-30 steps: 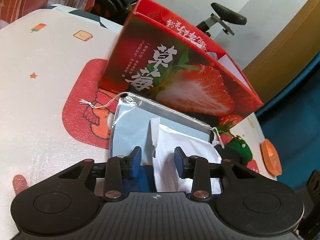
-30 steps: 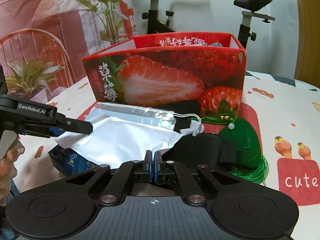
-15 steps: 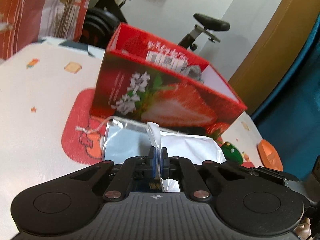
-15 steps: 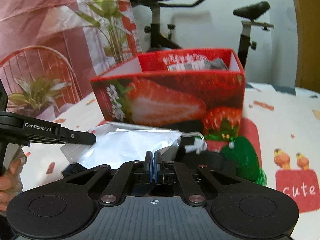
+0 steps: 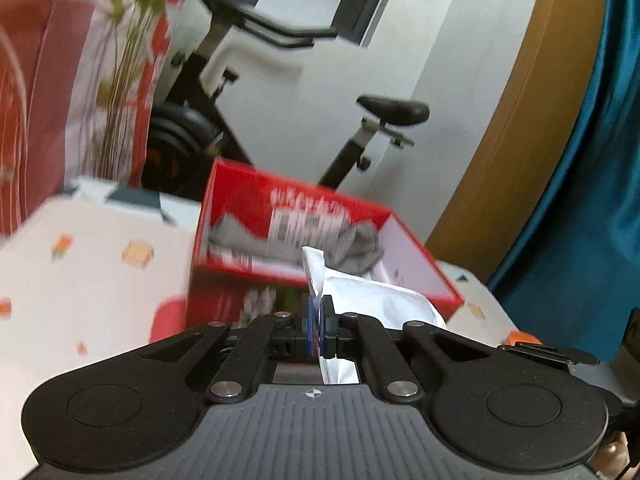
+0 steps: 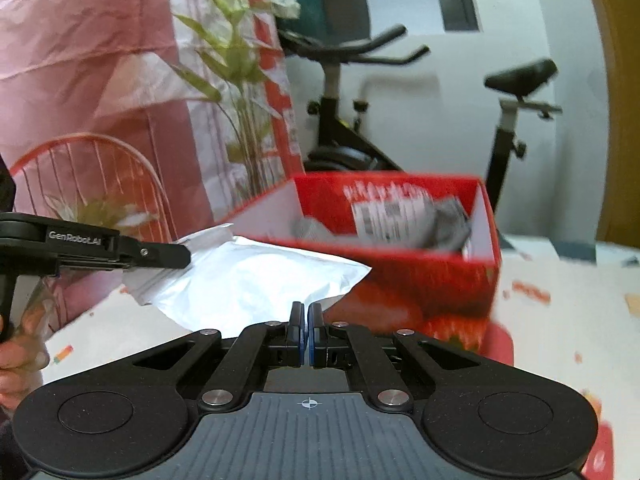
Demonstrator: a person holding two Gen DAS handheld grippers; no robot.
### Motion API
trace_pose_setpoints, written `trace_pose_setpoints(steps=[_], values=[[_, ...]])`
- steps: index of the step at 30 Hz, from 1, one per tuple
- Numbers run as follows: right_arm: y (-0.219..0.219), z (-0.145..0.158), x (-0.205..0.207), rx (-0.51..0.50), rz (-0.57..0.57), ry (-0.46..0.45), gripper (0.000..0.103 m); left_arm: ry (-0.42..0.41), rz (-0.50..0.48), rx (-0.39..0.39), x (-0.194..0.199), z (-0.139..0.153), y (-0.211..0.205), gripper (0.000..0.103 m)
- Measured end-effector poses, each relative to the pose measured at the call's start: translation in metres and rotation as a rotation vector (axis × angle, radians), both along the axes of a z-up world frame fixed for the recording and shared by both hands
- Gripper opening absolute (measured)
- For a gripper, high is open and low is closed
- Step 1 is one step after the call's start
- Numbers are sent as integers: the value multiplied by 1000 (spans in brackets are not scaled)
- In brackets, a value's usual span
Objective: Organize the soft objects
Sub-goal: 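Lift the white pouch into the red box and open the left tool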
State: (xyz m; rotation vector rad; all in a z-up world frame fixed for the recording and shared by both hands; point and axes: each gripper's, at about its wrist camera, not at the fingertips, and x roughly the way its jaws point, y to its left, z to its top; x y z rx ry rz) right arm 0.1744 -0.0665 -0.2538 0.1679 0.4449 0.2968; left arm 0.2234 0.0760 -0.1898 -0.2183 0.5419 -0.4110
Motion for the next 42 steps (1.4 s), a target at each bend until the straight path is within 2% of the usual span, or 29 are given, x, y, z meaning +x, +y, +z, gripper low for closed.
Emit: trace_pose_setpoints(steps=[6, 11, 15, 18, 24, 29, 33, 42], values=[[-7, 33, 29, -5, 8, -41, 2, -76, 5, 38, 24, 26, -11, 4], [-9, 49, 76, -22, -19, -41, 1, -135, 24, 171, 60, 35, -31, 4], [-7, 49, 116, -35, -44, -24, 1, -96, 28, 236, 94, 28, -42, 4], [-10, 40, 139, -22, -53, 10, 1, -45, 28, 256, 115, 18, -44, 4], [-10, 17, 170, -63, -62, 91, 1, 30, 3, 318, 133, -6, -52, 4], [-14, -6, 178, -28, -83, 166, 1, 62, -28, 395, 138, -23, -58, 4], [-14, -19, 181, -21, -83, 210, 1, 76, -32, 403, 138, -26, -55, 5], [-8, -27, 185, 1, -86, 266, 3, 95, -7, 421, 136, -26, -53, 9]])
